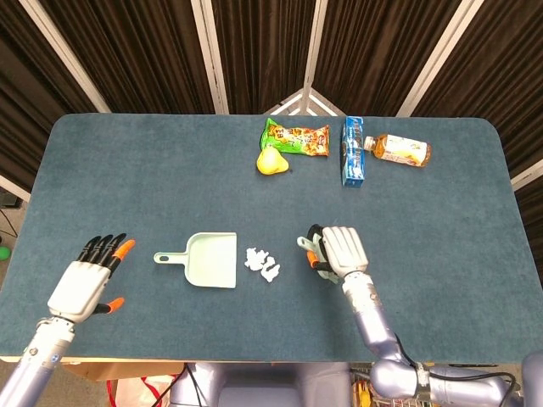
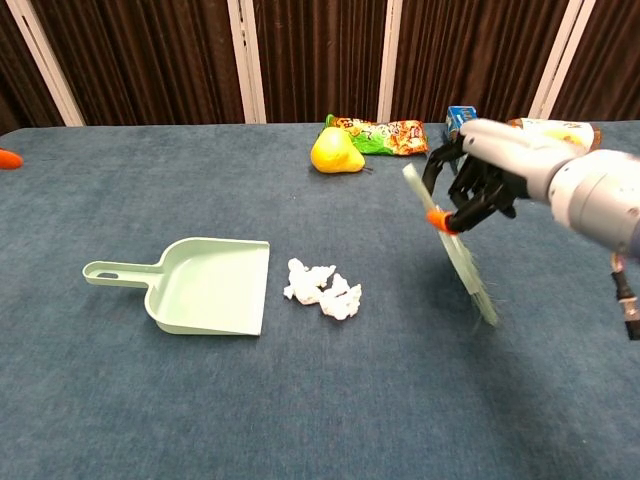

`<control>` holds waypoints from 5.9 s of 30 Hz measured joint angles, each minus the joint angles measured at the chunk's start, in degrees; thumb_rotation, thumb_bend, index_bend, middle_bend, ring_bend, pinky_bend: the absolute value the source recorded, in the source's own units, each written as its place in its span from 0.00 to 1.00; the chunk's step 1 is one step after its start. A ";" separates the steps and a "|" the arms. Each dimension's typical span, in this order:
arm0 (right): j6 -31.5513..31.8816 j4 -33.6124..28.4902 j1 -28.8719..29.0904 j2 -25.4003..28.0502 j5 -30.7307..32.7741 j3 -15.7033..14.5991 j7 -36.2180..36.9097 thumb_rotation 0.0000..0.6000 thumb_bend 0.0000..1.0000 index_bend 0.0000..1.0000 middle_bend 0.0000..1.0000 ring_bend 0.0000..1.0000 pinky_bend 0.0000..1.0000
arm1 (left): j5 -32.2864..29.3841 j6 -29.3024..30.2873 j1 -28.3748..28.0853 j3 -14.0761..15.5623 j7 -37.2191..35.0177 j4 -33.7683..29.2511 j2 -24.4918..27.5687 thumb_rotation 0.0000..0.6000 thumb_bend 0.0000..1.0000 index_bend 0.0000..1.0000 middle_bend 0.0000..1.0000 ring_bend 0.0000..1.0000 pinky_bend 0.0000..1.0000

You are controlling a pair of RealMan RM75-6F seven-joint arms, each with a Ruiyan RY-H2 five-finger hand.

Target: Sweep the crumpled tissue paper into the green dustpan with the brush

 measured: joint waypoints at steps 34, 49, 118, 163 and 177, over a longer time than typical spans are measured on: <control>1.26 -4.26 1.21 8.47 2.12 -0.81 5.68 1.00 0.61 0.79 0.86 0.92 0.78 | -41.38 0.52 -19.11 -10.34 37.13 4.16 -21.25 1.00 0.37 0.39 0.98 0.96 0.96; 2.00 -3.63 1.95 8.44 2.26 -1.93 6.18 1.00 0.61 0.79 0.86 0.92 0.78 | -47.11 2.62 -22.63 -8.32 38.18 8.83 -25.81 1.00 0.44 0.44 0.99 0.97 0.97; 8.75 -11.94 9.88 -10.20 14.45 5.47 1.98 1.00 0.65 0.82 0.86 0.92 0.78 | -55.93 9.90 -32.99 -9.76 44.56 9.13 -35.17 1.00 0.57 0.61 1.00 1.00 1.00; 9.51 -16.96 9.63 -10.17 23.10 8.79 6.18 1.00 0.65 0.82 0.86 0.92 0.78 | -61.32 14.12 -36.68 -11.46 48.22 6.65 -37.84 1.00 0.57 0.61 1.00 1.00 1.00; 8.59 -19.60 9.75 -3.39 25.70 12.42 8.90 1.00 0.65 0.82 0.86 0.92 0.78 | -60.71 14.21 -36.33 -11.06 47.12 6.67 -37.51 1.00 0.54 0.59 1.00 1.00 1.00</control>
